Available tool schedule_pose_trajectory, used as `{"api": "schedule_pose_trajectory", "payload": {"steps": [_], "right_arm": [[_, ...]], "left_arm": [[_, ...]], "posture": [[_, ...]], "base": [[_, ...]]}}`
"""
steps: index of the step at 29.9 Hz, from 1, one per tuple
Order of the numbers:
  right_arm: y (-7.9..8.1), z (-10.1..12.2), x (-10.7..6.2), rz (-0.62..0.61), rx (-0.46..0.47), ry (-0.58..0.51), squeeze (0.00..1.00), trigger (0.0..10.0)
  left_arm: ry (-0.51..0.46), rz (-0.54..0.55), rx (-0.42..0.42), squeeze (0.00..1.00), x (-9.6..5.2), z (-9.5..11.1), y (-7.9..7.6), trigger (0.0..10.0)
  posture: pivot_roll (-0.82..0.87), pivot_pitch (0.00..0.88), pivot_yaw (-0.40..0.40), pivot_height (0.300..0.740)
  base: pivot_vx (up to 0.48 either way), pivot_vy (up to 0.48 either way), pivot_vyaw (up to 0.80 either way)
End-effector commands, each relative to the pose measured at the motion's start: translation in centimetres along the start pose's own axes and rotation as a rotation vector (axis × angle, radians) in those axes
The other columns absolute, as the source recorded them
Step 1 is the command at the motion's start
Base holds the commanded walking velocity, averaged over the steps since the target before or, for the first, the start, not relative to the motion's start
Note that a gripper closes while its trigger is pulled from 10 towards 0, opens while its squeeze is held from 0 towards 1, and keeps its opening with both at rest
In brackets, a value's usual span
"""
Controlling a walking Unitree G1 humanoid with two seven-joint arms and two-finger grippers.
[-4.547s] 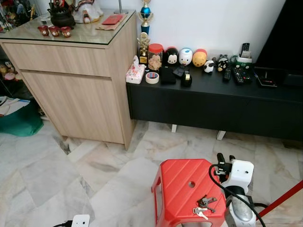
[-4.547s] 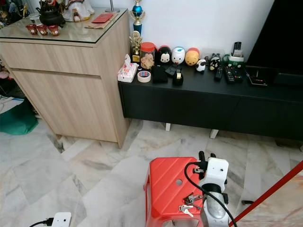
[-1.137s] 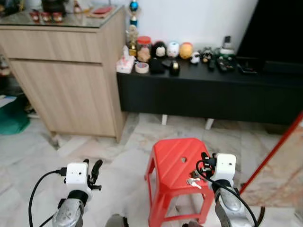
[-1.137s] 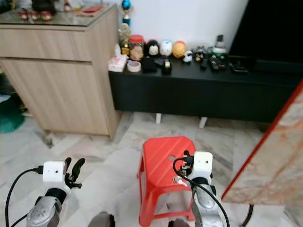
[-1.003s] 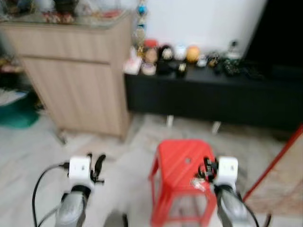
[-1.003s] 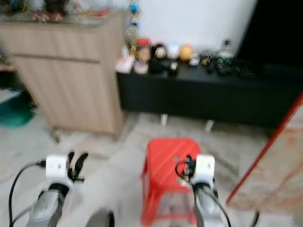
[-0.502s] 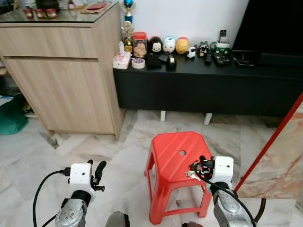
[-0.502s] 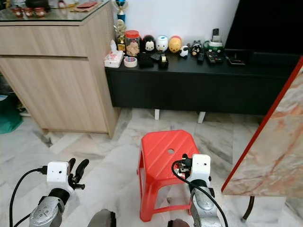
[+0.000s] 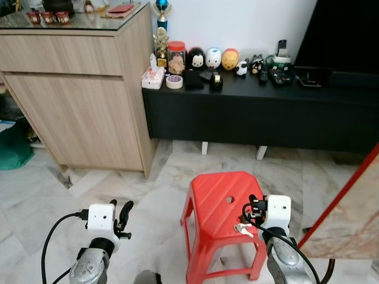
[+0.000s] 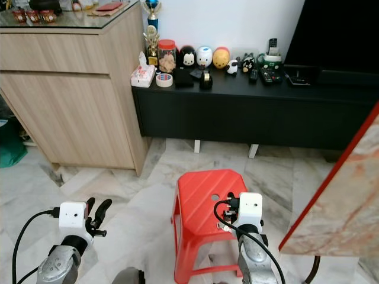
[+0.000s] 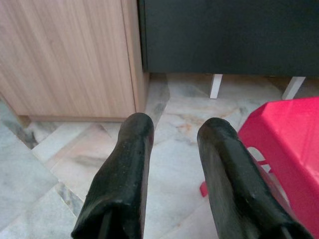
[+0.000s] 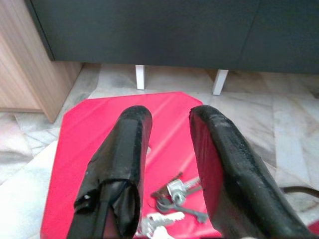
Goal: Hang keys on a hook
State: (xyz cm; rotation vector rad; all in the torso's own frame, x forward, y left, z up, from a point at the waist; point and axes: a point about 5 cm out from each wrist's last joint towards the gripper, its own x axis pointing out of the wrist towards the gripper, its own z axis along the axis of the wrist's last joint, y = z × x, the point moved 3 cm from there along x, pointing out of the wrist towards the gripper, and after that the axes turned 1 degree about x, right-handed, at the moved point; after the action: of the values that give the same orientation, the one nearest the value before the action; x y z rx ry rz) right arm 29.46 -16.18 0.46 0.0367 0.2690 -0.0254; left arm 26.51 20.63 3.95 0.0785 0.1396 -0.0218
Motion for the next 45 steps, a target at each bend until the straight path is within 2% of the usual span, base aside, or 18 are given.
{"api": "schedule_pose_trajectory", "payload": {"steps": [1,32,41,43,44,45], "right_arm": [[-0.1,0.1,0.1,-0.001,0.003,0.002,0.0,10.0],[-0.3,0.0,0.4,-0.006,-0.011,0.015,0.0,10.0],[-1.2,-1.9,1.0,0.025,-0.154,0.173,0.0,10.0],[-1.5,-2.4,1.3,0.05,-0.216,0.235,0.0,10.0],[-1.4,-2.9,1.5,0.096,-0.29,0.293,0.0,10.0],[-1.3,-3.2,1.5,0.12,-0.323,0.315,0.0,10.0]], "left_arm": [[-0.004,-0.007,0.005,0.0,0.0,0.1,-0.1,10.0],[0.007,-0.013,0.017,0.0,-0.3,-0.1,-0.1,10.0],[0.021,-0.021,0.021,0.0,-0.3,-0.3,-0.4,10.0],[0.025,-0.026,0.02,0.0,-0.4,-0.4,-0.5,10.0],[0.027,-0.029,0.02,0.0,-0.4,-0.4,-0.5,10.0],[0.028,-0.031,0.02,0.0,-0.4,-0.4,-0.6,10.0]], "posture": [[0.06,0.0,-0.026,0.651],[0.06,0.0,-0.028,0.651],[0.06,0.0,-0.028,0.651],[0.06,0.0,-0.027,0.651],[0.06,0.0,-0.027,0.651],[0.07,0.0,-0.027,0.651]], "base": [[0.296,0.0,0.0],[0.295,0.0,0.0],[0.0,0.0,0.0],[0.0,0.0,0.0],[0.0,0.0,0.0],[0.0,0.0,0.0]]}}
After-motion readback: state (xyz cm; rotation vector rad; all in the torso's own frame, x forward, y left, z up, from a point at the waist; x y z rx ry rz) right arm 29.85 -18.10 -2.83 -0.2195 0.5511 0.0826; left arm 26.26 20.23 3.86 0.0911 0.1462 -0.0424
